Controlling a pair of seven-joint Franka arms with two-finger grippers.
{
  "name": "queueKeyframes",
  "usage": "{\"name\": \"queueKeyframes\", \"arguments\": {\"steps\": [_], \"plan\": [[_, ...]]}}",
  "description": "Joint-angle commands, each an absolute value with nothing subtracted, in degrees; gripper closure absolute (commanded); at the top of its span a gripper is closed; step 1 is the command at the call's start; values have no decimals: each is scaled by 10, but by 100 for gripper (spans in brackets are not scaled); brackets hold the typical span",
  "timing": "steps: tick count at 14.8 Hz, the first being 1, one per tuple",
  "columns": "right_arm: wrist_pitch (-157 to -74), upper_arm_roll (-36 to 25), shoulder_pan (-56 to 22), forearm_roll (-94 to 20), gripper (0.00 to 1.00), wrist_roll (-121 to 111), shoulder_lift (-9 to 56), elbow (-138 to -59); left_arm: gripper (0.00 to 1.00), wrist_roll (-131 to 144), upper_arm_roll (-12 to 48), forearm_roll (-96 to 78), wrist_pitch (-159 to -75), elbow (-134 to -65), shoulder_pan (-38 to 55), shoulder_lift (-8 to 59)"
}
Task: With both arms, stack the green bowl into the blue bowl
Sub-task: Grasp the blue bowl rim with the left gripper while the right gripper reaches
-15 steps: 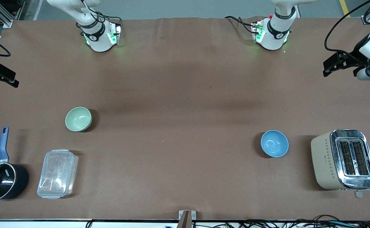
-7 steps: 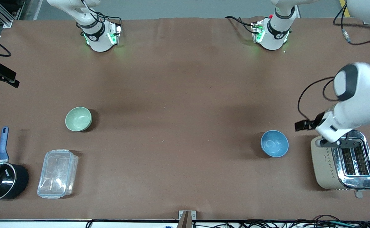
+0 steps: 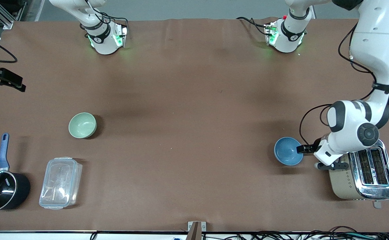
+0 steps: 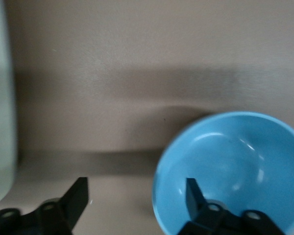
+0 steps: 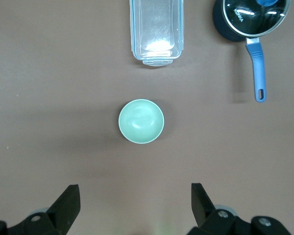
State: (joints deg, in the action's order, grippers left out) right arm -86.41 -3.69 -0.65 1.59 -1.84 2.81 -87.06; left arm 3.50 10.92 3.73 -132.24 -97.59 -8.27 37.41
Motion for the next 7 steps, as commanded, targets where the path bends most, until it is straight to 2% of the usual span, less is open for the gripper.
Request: {"name": "queueKeyframes", "arguments": {"steps": [1, 2, 3, 4, 7], "plan": [[-955, -35, -5, 24, 0, -19, 19, -984, 67, 42, 112, 43, -1335, -962, -78, 391], [-1003, -35, -4, 24, 0, -20, 19, -1029, 85, 42, 112, 41, -1335, -962, -78, 392], [-1052, -35, -2, 25, 0, -22, 19, -1074, 96, 42, 113, 41, -1335, -962, -78, 393], [-1106, -36, -3, 26, 0, -27, 19, -1118, 100, 42, 113, 41, -1335, -962, -76, 393], [-1210, -36, 2, 50, 0, -30, 32, -1194, 100, 51, 137, 41, -1332, -955, -76, 383]]}}
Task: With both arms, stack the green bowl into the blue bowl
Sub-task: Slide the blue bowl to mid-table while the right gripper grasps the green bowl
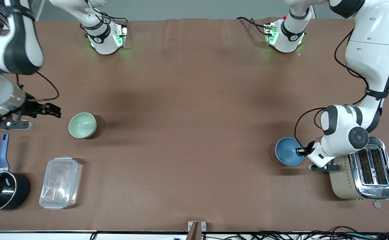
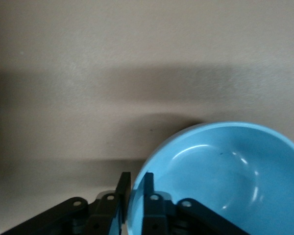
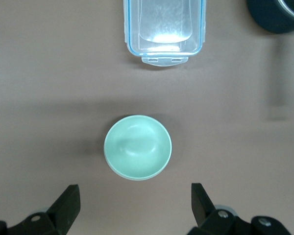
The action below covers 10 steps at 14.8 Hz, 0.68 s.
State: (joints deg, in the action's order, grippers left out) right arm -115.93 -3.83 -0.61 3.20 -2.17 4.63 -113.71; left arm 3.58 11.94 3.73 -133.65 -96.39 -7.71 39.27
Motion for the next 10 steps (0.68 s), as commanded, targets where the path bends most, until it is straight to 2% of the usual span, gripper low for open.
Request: {"name": "queueKeyframes", "arguments": {"steps": [1, 5, 10], "plan": [[-1247, -36, 11, 61, 0, -31, 50, -1214, 100, 74, 161, 40, -1318, -942, -76, 374], [-1383, -39, 39, 66, 0, -64, 99, -1287, 100, 261, 242, 49, -1255, -906, -36, 368], [-1467, -39, 49, 65, 0, -66, 158, -1315, 98, 378, 245, 47, -1263, -906, 100, 396]]}}
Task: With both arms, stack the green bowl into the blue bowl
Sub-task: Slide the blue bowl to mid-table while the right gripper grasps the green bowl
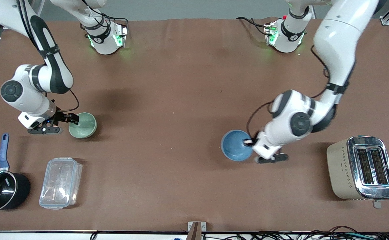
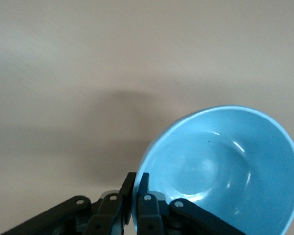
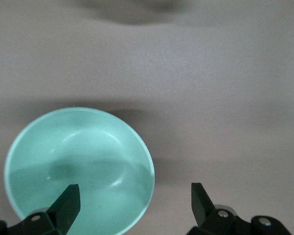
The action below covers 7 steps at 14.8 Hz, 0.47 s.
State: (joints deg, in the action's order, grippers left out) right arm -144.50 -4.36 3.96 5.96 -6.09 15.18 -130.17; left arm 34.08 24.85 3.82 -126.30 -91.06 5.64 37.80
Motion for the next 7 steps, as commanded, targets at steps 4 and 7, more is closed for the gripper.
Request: {"name": "queueKeyframes", "arguments": {"steps": [4, 7], "plan": [[-1502, -38, 56, 65, 30, -66, 170, -1332, 98, 472, 238, 50, -1365, -904, 196, 445], [-1502, -37, 62, 62, 67, -63, 178, -1332, 89, 497, 208, 49, -1403, -903, 245, 457]]}}
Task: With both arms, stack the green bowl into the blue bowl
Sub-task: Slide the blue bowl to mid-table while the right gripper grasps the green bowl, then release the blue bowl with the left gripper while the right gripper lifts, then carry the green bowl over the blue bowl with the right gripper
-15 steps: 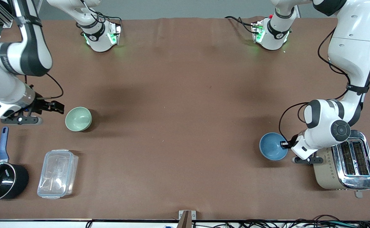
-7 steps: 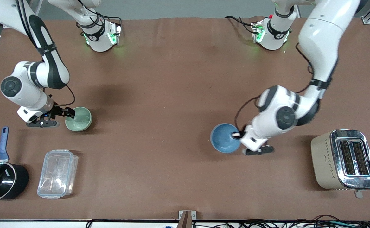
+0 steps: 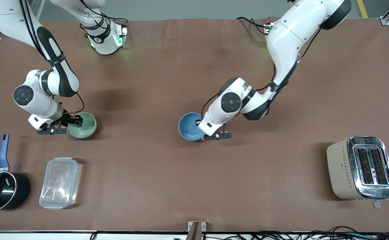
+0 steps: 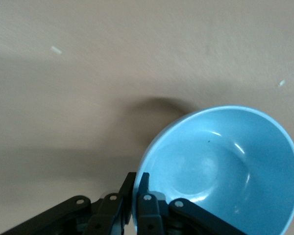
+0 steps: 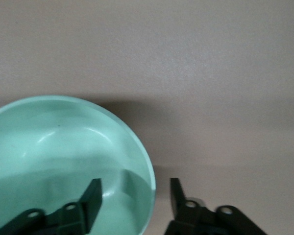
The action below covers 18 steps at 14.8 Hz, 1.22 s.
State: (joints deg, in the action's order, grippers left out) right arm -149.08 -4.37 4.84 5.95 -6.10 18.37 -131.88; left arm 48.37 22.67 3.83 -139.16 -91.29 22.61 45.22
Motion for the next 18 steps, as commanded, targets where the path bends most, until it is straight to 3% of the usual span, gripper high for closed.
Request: {"name": "queueKeyframes", "arguments": {"steps": [1, 2, 3, 5, 6, 9, 11, 13, 18], "plan": [[-1499, -37, 62, 60, 85, -61, 178, -1332, 75, 497, 199, 49, -1404, -903, 254, 456], [-1493, -36, 62, 55, 96, -56, 178, -1330, 47, 497, 194, 49, -1403, -903, 257, 454], [-1487, -35, 59, 42, 99, -55, 178, -1330, 0, 496, 192, 51, -1403, -902, 254, 447], [-1459, -35, 55, 25, 100, -55, 174, -1318, 0, 496, 179, 51, -1387, -880, 249, 425], [-1406, -33, 53, 24, 100, -54, 162, -1294, 0, 495, 166, 51, -1363, -871, 248, 404], [-1134, -33, 26, 19, 100, -17, 133, -1128, 0, 489, 124, 52, -1235, -818, 242, 335], [-1050, -33, -9, -14, 100, 51, 133, -1055, 0, 468, 99, 53, -1181, -811, 216, 286], [-1006, -33, -68, -22, 100, 171, 133, -1013, 0, 399, 98, 53, -1136, -809, 179, 254], [-1009, 16, -136, -65, 100, 384, 136, -992, 0, 254, 100, 53, -1075, -810, 82, 193]]}}
